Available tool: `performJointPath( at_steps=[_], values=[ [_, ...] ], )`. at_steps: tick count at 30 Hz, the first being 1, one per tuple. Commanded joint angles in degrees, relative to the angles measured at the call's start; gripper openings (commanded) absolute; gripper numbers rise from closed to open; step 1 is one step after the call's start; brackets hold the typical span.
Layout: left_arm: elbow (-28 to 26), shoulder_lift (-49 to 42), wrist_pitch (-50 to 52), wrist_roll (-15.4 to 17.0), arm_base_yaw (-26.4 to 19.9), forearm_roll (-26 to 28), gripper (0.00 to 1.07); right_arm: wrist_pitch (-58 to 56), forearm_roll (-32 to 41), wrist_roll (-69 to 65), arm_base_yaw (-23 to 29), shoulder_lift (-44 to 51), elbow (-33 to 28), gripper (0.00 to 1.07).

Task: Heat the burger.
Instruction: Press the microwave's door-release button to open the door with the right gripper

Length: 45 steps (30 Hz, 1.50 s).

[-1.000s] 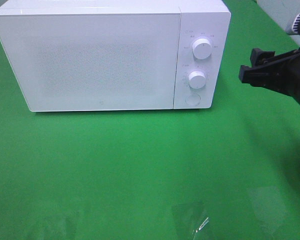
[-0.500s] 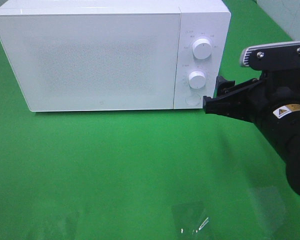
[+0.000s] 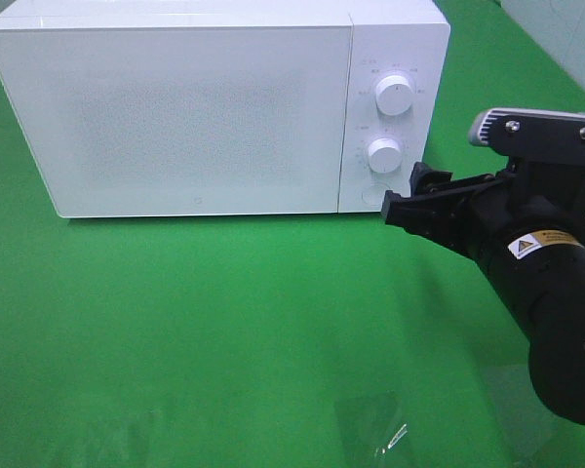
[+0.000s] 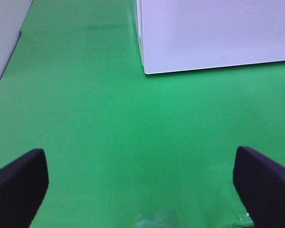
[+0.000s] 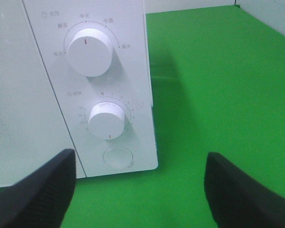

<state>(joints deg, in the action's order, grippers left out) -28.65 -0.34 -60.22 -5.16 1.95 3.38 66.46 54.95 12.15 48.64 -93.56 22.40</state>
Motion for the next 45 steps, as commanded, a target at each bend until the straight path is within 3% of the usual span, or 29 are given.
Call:
performJointPath(
  at_steps=[1, 3, 8, 10, 11, 12, 13, 14, 17, 18, 25, 42, 45],
  values=[
    [0.23, -1.32, 0.86, -0.11, 0.23, 0.23, 0.98, 0.86, -0.4, -7.39, 0.17, 0.0, -0.06, 0.71],
    [0.23, -1.32, 0.86, 0.06, 0.23, 0.23, 0.98, 0.86, -0.4, -22.12, 0.17, 0.0, -0.06, 0.63],
    [0.23, -1.32, 0.86, 0.06, 0.23, 0.23, 0.98, 0.8, -0.4, -32.72, 0.17, 0.0, -0.06, 0.53],
    [0.23, -1.32, 0.86, 0.06, 0.23, 0.23, 0.98, 0.8, -0.4, -48.53, 0.17, 0.0, -0.06, 0.35],
    [0.23, -1.32, 0.86, 0.06, 0.23, 0.23, 0.98, 0.8, -0.4, -48.53, 0.17, 0.0, -0.06, 0.35],
    [0.23, -1.32, 0.86, 0.06, 0.23, 0.23, 0.98, 0.8, -0.4, -55.06, 0.17, 0.0, -0.06, 0.25],
    [0.23, -1.32, 0.86, 0.06, 0.23, 0.23, 0.98, 0.8, -0.4, -55.06, 0.17, 0.0, -0.06, 0.25],
    [0.23, -1.32, 0.86, 0.06, 0.23, 0.23, 0.98, 0.8, -0.52, -61.02, 0.17, 0.0, -0.06, 0.16],
    [0.23, -1.32, 0.86, 0.06, 0.23, 0.23, 0.98, 0.63, -1.32, -66.23, 0.17, 0.0, -0.06, 0.11],
    [0.23, -1.32, 0.86, 0.06, 0.23, 0.23, 0.98, 0.63, -2.35, -70.36, 0.17, -0.06, -0.06, 0.01],
    [0.23, -1.32, 0.86, 0.06, 0.23, 0.23, 0.98, -6.07, -4.93, -81.3, 0.11, -0.06, -0.06, 0.0],
    [0.23, -1.32, 0.86, 0.0, 0.23, 0.23, 0.98, -8.19, -6.13, -86.63, -0.34, -6.76, 2.81, 0.0],
    [0.23, -1.32, 0.86, 0.0, 0.23, 0.23, 0.98, -8.37, -10.43, -87.32, -2.86, -8.77, 4.13, 0.0]
  ],
)
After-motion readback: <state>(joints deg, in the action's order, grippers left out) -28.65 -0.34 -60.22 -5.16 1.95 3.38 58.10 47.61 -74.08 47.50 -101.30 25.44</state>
